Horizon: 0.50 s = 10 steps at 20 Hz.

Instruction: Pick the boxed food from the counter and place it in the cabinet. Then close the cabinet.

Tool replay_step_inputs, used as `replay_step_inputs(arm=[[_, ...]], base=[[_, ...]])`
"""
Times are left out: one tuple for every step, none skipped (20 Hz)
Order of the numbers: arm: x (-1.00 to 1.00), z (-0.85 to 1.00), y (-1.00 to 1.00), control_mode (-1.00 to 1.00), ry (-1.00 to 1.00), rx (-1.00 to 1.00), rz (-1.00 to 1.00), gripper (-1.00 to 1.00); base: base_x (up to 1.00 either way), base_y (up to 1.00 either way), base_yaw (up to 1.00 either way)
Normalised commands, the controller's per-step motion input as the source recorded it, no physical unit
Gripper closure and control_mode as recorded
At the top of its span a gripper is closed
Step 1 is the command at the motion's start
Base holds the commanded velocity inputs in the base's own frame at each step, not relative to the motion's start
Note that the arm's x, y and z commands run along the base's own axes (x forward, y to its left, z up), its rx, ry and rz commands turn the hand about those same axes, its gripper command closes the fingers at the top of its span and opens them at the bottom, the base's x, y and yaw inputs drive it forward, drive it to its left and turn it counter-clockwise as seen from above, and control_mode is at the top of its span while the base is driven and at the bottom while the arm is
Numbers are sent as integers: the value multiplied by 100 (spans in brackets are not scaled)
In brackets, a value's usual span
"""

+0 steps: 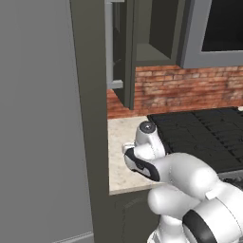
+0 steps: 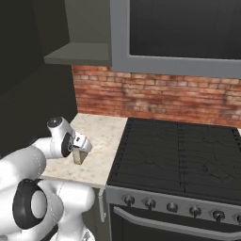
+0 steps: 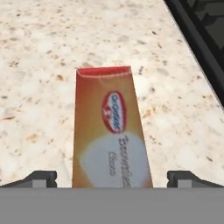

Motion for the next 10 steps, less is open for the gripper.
replay_step_inputs(arm=[[46, -56, 0, -100, 0, 0, -3, -100], [46, -57, 0, -100, 0, 0, -3, -100], [45, -55, 0, -100, 0, 0, -3, -100], [49, -56, 0, -100, 0, 0, -3, -100], [49, -54, 0, -100, 0, 0, -3, -100], [46, -50, 0, -100, 0, 0, -3, -100], [46, -52, 0, -100, 0, 0, -3, -100], [46, -46, 0, -100, 0, 0, -3, 100], [44, -44, 0, -100, 0, 0, -4, 100], [36, -44, 0, -100, 0, 0, -5, 100]], base=[[0, 0, 0], [0, 0, 0], [0, 0, 0], [0, 0, 0], [0, 0, 0], [0, 0, 0], [0, 0, 0], [0, 0, 0], [0, 0, 0], [0, 0, 0]])
